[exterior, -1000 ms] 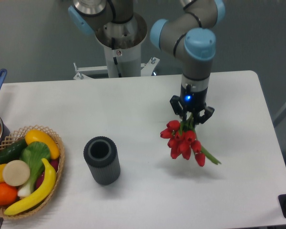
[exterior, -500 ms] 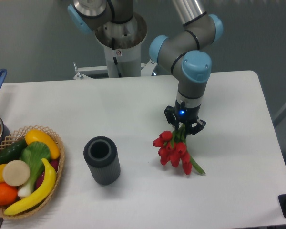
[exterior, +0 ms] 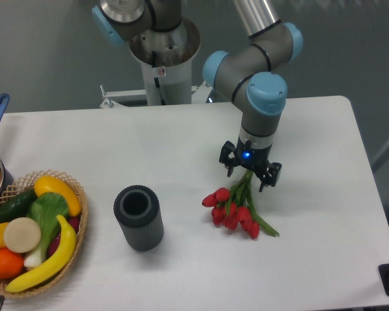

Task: Place the flowers on the table
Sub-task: 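Open the gripper to release the tulips onto the table, then raise the open gripper up away from the tulips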

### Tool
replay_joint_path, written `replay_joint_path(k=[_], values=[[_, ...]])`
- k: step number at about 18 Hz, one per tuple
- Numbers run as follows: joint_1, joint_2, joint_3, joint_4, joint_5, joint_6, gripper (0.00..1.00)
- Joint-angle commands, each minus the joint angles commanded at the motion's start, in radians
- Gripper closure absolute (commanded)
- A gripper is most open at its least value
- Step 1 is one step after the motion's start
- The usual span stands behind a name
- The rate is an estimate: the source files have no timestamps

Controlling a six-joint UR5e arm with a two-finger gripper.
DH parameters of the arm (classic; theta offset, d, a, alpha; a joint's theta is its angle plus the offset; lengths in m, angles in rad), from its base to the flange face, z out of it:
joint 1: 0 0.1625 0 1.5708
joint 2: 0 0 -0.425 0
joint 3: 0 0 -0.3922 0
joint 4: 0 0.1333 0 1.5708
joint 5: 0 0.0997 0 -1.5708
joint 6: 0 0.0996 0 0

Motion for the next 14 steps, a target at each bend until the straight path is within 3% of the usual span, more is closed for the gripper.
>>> replay_joint_path(k=[3,6,8,10,14], values=[[0.014,0.015,0.057,-0.005,0.015,-0.006,0.00],[0.066,0.092,0.040,-0.032,0.000,0.011,0.00],[0.074,0.127,0.028,-0.069,0.003,0.090,0.00],[0.112,0.170,0.029,-0.118,0.003,0.167,0.00],[0.213,0.242,0.042,-0.276,-0.024,0.372,0.00]])
